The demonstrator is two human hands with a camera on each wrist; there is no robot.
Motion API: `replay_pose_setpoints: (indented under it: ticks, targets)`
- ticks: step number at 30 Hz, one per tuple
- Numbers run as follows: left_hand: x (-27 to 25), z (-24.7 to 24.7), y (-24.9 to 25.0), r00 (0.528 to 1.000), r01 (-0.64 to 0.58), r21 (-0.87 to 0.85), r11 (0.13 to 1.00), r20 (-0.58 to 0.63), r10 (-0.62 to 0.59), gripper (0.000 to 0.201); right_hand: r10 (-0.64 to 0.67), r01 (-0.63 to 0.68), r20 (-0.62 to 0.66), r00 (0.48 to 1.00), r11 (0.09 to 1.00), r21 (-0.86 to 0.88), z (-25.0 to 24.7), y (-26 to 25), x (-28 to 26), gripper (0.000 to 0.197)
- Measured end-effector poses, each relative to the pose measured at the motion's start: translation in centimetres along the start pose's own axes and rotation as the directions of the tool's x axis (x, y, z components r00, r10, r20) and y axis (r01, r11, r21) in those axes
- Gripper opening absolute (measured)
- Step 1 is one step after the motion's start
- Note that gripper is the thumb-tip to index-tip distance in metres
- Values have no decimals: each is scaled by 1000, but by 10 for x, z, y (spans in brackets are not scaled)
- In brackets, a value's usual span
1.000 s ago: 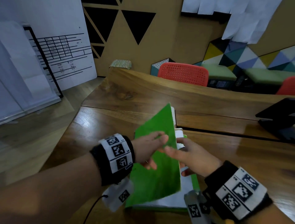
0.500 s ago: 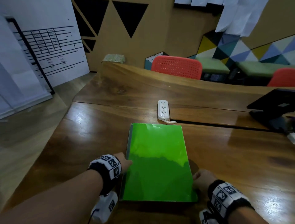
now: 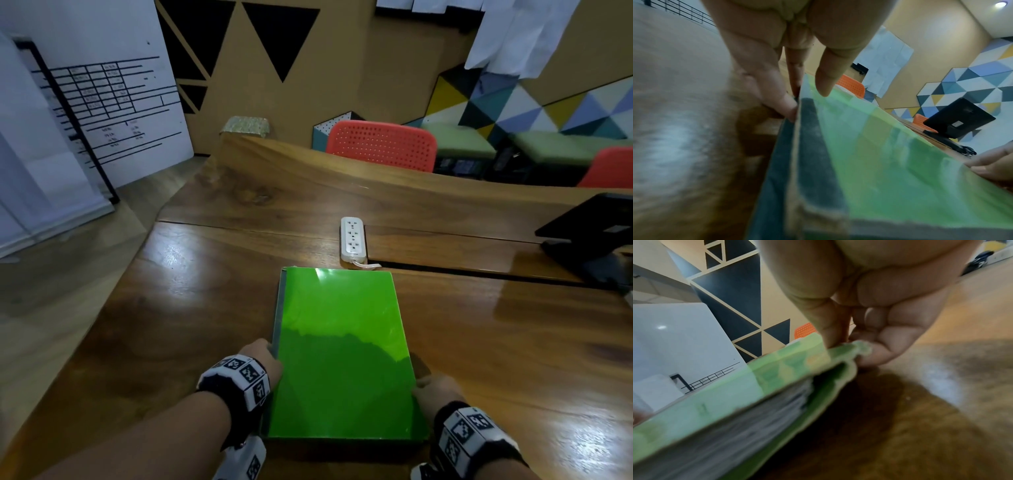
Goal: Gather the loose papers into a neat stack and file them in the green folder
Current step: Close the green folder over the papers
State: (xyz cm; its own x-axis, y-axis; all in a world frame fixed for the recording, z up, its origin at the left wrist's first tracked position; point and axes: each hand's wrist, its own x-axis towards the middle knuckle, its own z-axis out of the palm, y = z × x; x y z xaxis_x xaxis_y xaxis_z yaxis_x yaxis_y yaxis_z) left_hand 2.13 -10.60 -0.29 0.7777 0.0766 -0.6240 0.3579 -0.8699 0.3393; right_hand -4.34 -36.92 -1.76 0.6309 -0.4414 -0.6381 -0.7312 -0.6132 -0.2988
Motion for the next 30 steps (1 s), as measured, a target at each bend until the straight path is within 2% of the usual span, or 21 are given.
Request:
replay_pose_setpoints:
  ticks: [8, 10, 13, 16, 19, 24, 30]
  targets:
    - [8, -35, -53, 994, 109, -133, 985, -4, -111, 26, -114, 113, 72, 991, 994, 10, 24, -41, 2, 26]
    - [12, -47, -66, 990, 137, -155, 978, -6, -140, 29, -139, 140, 86, 987, 990, -3, 32, -58, 4, 24]
    - [26, -64, -73, 989, 133, -188, 973, -39, -143, 38, -168, 167, 62, 984, 986, 16, 40, -83, 10, 8]
    - [47, -78, -69, 991, 89, -238, 967, -78, -111, 42, -175, 173, 37, 984, 984, 49, 36, -108, 24, 7]
    - [78, -92, -59, 995, 29, -328, 944, -81, -58, 41, -182, 181, 10, 983, 982, 49, 26, -133, 43, 20]
    - [124, -118, -26, 994, -63, -345, 936, -104, 29, 37, -161, 164, -56, 985, 986, 39, 3, -169, 73, 24]
    - [168, -140, 3, 995, -52, -310, 949, -95, 23, 41, -170, 172, -59, 984, 985, 27, -7, -194, 97, 25]
